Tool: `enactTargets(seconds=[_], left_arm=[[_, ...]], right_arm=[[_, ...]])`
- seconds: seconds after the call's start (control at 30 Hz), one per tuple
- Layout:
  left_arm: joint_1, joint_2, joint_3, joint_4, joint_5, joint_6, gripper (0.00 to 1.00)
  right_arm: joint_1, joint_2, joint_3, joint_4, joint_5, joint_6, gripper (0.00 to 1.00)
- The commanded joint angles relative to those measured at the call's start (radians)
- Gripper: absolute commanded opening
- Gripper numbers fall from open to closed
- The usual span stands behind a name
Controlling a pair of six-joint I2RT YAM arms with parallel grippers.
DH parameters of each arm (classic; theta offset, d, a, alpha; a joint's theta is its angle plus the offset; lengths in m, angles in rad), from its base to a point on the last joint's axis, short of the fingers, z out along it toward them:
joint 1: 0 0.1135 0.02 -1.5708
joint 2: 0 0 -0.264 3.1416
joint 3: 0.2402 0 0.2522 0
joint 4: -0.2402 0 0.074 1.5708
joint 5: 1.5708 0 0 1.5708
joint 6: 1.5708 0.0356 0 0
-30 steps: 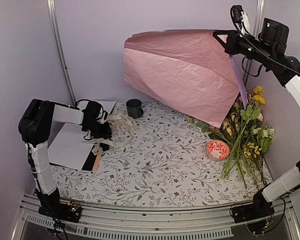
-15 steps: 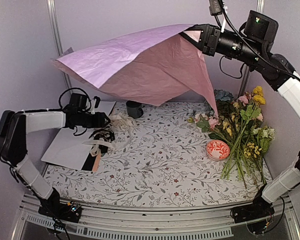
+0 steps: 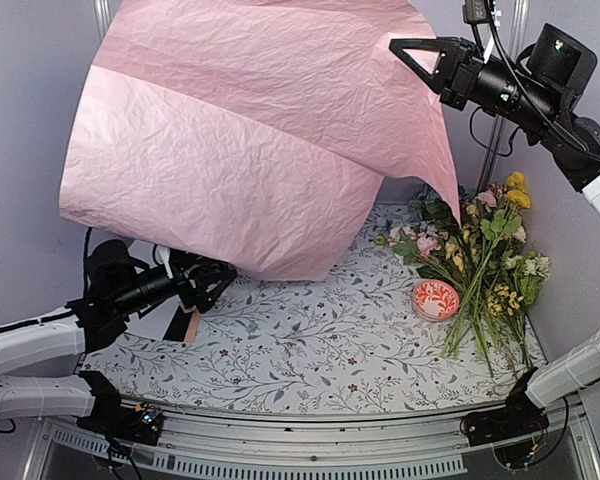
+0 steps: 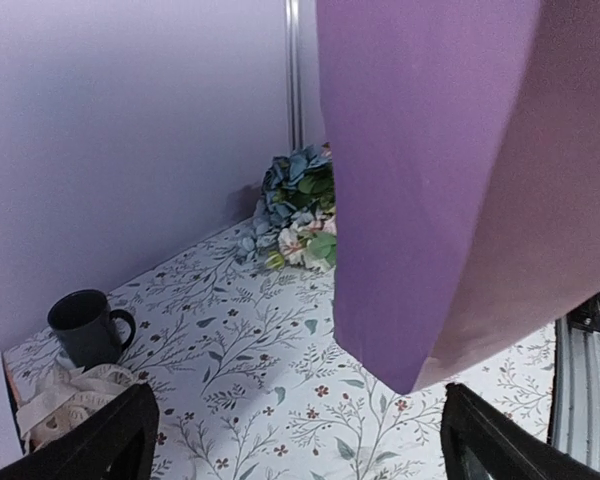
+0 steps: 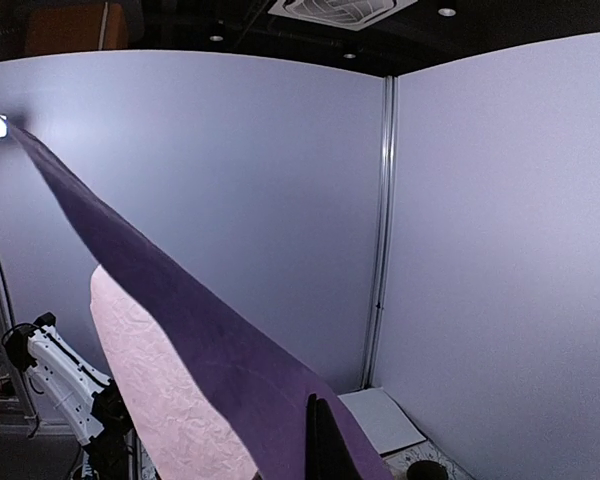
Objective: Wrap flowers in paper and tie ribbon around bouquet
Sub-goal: Unfold the folded wrapping paper at the center of the board.
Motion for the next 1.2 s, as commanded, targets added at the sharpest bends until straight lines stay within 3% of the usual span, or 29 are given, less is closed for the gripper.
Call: enactTargets(seconds=[0.0, 0.17, 0.37, 0.6, 0.73, 0.8, 0.83, 0.9, 0.93, 1.0, 1.17], left_arm=[[-0.040, -0.033, 0.015, 0.062, 0.166, 0.002, 0.99], [-0.102, -0.054, 0.002, 0.065, 0.182, -0.018, 0.99], [-0.105, -0.125, -0.042, 0.207, 0.129, -0.032, 0.99], [-0.207, 0.032, 0.014, 0.254, 0.185, -0.029, 0.99], [-0.289, 0.083, 0.034, 0.266, 0.125, 0.015, 0.99], [-0.307, 0.108, 0.047, 0.287, 0.107, 0.004, 0.90], [-0.308, 0.118, 0.054, 0.294, 0.102, -0.011, 0.75], [-0.309, 0.113, 0.052, 0.329, 0.107, -0.034, 0.18], [-0.310, 0.100, 0.043, 0.347, 0.090, -0.046, 0.00], [-0.309, 0.054, 0.027, 0.333, 0.032, -0.068, 0.00], [-0.308, -0.079, 0.159, -0.075, -0.173, -0.055, 0.00]], right_arm=[[-0.020, -0.019, -0.020, 0.011, -0.005, -0.049, 0.00], [-0.058, -0.025, -0.019, 0.004, 0.023, -0.050, 0.00], [-0.129, -0.020, 0.006, 0.004, 0.000, -0.032, 0.00], [-0.138, 0.016, 0.050, 0.005, 0.036, 0.016, 0.00], [-0.145, 0.033, 0.058, 0.006, 0.091, 0.049, 0.00], [-0.147, 0.039, 0.057, 0.008, 0.095, 0.064, 0.00], [-0.147, 0.042, 0.057, 0.008, 0.093, 0.069, 0.00], [-0.148, 0.039, 0.051, 0.007, 0.095, 0.072, 0.00], [-0.152, 0.034, 0.044, 0.004, 0.101, 0.074, 0.00], [-0.166, 0.017, 0.024, -0.008, 0.120, 0.073, 0.00], [-0.207, -0.031, -0.059, -0.134, 0.216, 0.075, 0.00]])
